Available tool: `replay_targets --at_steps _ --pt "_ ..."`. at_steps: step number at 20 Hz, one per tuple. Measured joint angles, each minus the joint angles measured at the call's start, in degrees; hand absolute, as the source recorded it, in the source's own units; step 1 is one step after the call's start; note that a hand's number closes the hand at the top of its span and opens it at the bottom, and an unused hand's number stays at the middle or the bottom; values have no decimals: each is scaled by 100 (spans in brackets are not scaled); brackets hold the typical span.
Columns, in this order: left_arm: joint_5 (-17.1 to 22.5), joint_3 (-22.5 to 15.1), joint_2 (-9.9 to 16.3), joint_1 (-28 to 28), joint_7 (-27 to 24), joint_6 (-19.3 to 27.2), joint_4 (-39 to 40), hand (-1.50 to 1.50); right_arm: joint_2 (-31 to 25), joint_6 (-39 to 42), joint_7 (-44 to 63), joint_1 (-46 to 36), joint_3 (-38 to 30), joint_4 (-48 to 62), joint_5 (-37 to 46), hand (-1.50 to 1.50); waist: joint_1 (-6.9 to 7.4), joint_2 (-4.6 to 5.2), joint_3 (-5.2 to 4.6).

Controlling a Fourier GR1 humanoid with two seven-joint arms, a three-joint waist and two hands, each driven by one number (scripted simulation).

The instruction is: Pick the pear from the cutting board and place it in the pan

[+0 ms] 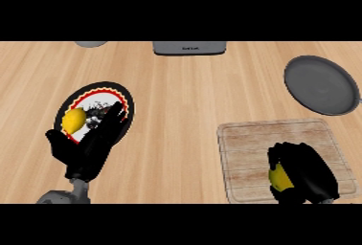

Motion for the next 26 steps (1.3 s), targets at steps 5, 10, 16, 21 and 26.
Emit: replay_targets --at_steps 5,10,16,21,26 --pt "27 64 44 104 -39 -75 -3 0 -77 -1146 -340 414 -659 -713 -78 150 -48 -8 -1" --pt "19 111 33 -5 -14 -112 58 0 119 -1711 -792 808 -1348 -1261 -1070 150 -39 8 -1" --pt "-5 148 12 -82 0 -215 107 0 280 -1662 -1480 917 -2332 -1078 -2647 150 45 27 -2" --pt "-18 160 -23 -86 102 -321 37 0 387 -1467 -2245 290 -2958 271 -3113 150 133 40 -3" --pt "-74 186 -109 -164 23 -425 218 0 487 -1690 -2911 -609 -3195 1912 -2704 150 189 57 -1"
